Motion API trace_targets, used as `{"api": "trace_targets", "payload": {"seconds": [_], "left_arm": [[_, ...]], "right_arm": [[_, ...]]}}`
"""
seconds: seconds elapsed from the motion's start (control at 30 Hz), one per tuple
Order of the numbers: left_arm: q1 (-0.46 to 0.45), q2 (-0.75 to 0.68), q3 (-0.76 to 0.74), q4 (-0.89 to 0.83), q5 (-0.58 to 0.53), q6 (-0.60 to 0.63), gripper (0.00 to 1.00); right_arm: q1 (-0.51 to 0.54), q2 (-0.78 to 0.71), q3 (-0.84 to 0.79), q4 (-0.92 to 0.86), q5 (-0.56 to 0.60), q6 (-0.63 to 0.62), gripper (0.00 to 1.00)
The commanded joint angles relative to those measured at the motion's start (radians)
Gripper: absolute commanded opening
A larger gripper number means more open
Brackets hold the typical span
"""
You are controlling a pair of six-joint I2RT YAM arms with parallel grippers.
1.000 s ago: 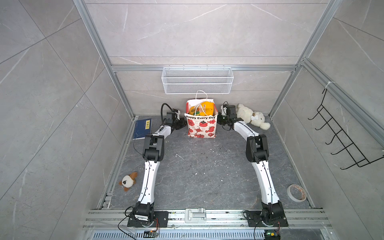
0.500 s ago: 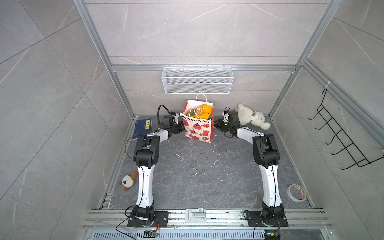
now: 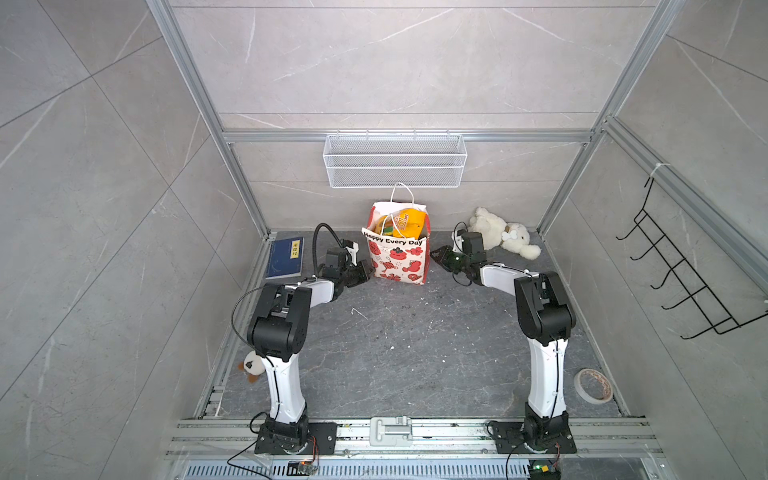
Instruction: Take the snacks out of the paper bag
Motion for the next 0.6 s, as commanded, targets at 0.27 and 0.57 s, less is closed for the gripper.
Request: {"api": "trace_targets", "payload": {"seconds": [0.27, 0.57], "left_arm": [[0.121, 0.264, 0.550, -0.176, 0.162, 0.089, 0.00], [0.108, 0.585, 0.929, -0.196, 0.312, 0.009, 0.00]], "right_arm": [[-0.013, 0.063, 0.164, -0.022, 0.049, 0.030, 0.32], [-0.012, 0.210, 0.377, -0.090, 0.033, 0.044, 0.30]]}}
